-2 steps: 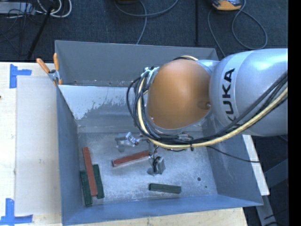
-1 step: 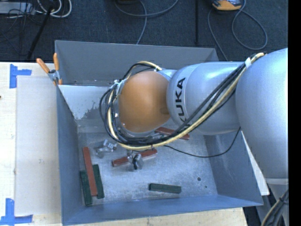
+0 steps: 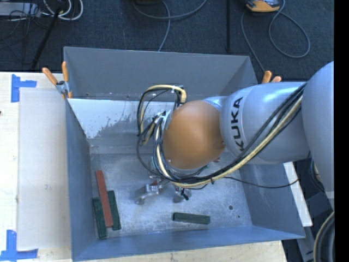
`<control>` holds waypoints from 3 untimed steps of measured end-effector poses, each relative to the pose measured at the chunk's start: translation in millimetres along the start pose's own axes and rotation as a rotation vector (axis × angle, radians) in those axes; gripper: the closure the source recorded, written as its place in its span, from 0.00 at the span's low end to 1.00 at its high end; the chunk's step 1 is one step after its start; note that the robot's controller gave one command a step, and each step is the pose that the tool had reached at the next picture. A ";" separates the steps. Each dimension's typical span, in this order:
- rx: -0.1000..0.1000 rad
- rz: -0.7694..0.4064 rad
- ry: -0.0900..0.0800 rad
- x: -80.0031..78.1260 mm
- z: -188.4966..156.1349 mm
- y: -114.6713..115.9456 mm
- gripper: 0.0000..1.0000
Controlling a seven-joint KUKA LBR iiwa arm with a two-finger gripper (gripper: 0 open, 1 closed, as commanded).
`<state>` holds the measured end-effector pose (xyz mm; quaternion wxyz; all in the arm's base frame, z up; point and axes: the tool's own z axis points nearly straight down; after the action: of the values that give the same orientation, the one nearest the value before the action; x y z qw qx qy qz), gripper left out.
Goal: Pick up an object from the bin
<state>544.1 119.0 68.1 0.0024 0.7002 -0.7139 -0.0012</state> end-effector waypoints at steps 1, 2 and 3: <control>0.004 -0.234 0.001 73.7 -72.3 45.0 0.00; 0.000 -0.508 -0.004 51.0 0.9 -2.7 0.00; 0.007 -0.818 -0.002 46.0 -51.6 -37.7 0.00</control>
Offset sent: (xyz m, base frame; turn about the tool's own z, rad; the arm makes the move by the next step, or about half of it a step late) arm -0.0461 -0.0709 0.0723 -0.2407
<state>581.2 72.3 119.6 -0.0013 0.9265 -0.3764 -0.0006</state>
